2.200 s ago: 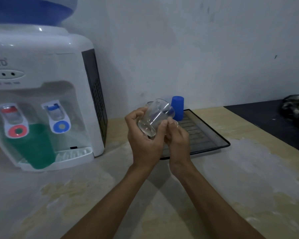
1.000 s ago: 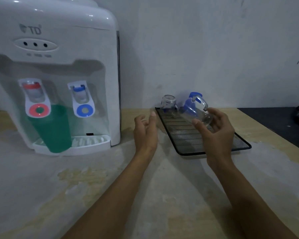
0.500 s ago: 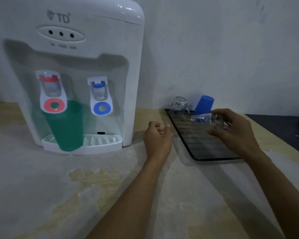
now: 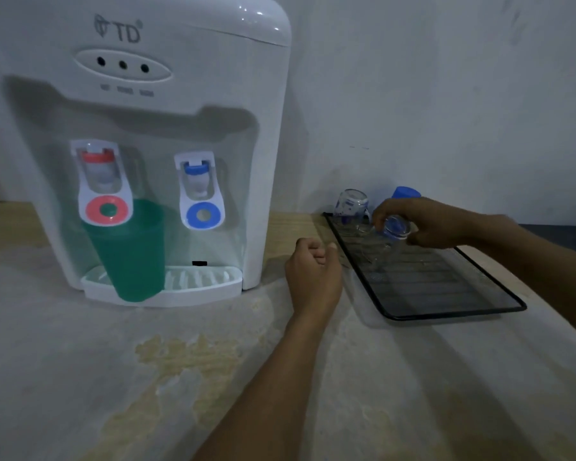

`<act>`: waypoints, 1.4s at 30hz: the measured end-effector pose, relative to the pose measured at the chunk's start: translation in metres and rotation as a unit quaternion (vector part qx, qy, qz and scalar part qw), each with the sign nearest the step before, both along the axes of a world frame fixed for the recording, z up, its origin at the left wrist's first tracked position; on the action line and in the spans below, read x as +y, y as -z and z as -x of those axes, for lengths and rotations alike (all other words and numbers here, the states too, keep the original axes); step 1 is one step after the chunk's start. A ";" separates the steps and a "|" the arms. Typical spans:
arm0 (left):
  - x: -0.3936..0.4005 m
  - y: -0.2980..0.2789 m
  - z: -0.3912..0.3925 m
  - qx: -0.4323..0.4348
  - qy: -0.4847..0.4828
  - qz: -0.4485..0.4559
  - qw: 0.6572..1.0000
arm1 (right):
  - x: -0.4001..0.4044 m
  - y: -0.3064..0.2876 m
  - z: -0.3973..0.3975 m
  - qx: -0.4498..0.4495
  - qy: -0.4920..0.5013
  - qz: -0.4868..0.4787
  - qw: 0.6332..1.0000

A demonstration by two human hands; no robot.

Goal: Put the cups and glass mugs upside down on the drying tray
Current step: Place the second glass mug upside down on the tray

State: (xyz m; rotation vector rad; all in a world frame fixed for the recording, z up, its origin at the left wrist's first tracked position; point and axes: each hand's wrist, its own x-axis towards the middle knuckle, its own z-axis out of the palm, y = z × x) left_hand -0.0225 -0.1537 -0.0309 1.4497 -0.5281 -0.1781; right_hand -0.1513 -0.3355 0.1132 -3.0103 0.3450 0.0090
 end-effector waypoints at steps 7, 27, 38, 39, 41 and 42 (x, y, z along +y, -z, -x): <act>-0.001 -0.001 0.001 0.008 0.001 0.008 1.000 | 0.003 0.004 -0.013 0.016 0.014 -0.022 1.000; 0.000 -0.002 0.001 -0.006 -0.008 -0.005 1.000 | 0.000 0.022 -0.030 -0.056 0.092 0.001 0.994; 0.000 -0.002 0.000 0.001 -0.003 -0.001 1.000 | 0.000 0.022 -0.031 -0.073 0.091 -0.034 0.993; 0.000 -0.001 0.000 0.001 -0.003 -0.001 1.000 | 0.000 0.022 -0.031 -0.071 0.090 -0.035 0.993; -0.001 -0.001 0.001 0.000 -0.003 -0.001 1.000 | -0.001 0.021 -0.030 -0.067 0.089 -0.038 0.993; -0.001 -0.001 0.001 -0.001 -0.005 -0.002 1.000 | -0.001 0.021 -0.031 -0.065 0.088 -0.038 0.993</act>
